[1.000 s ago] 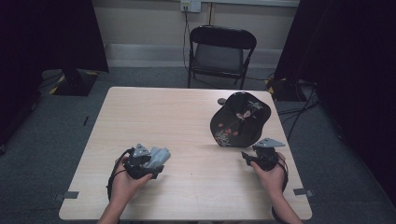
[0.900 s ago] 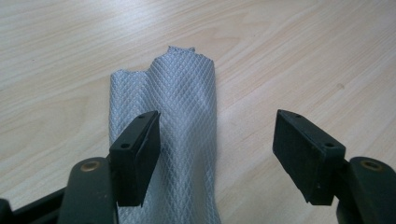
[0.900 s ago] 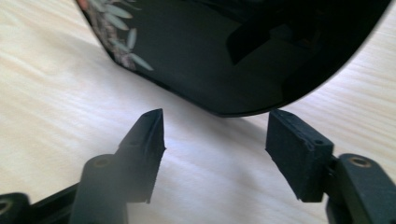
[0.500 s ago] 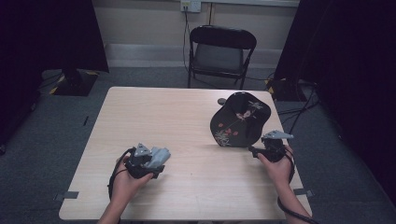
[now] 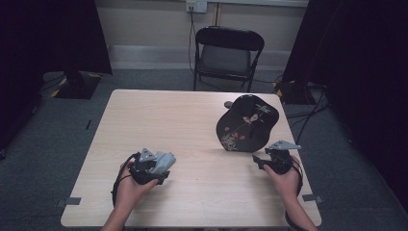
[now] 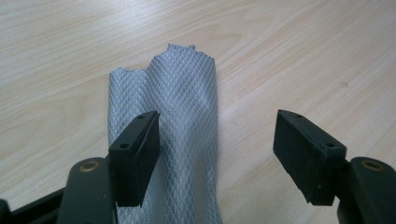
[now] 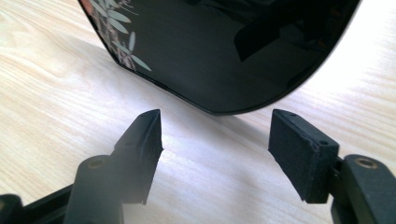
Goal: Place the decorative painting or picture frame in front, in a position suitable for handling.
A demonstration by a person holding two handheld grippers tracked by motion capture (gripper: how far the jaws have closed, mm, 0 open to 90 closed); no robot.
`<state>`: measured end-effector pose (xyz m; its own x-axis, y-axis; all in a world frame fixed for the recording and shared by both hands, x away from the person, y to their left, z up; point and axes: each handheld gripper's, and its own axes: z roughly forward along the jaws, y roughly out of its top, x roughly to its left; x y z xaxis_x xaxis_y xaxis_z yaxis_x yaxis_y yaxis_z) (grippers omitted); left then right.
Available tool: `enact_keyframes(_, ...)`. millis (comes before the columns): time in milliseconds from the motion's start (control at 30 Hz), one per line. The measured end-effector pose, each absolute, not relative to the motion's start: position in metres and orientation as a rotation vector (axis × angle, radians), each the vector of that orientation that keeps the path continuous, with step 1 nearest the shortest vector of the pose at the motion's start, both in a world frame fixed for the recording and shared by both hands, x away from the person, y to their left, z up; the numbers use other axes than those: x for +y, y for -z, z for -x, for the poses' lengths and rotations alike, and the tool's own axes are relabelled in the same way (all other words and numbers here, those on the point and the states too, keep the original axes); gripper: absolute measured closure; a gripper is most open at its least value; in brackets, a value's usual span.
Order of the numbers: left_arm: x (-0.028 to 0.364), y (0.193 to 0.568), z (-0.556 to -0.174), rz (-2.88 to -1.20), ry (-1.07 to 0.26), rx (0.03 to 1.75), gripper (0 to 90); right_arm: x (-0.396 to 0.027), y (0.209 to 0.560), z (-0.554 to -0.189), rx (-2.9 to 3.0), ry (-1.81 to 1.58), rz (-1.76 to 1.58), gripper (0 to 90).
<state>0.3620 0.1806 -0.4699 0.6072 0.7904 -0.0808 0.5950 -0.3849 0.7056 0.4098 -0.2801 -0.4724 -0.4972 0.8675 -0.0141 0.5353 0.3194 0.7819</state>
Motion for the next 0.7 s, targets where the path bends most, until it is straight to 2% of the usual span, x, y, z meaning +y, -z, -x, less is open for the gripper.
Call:
enact_keyframes(400,0.177,0.47,-0.365,-2.122,-0.358,1.079,31.9,-0.293,0.469,-0.441,2.138,-1.081,-1.286,29.5)
enact_keyframes(700,0.176,0.468,-0.365,-2.118,-0.357,1.073,32.2,-0.287,0.466,-0.439,2.165,-1.119,-1.241,30.4)
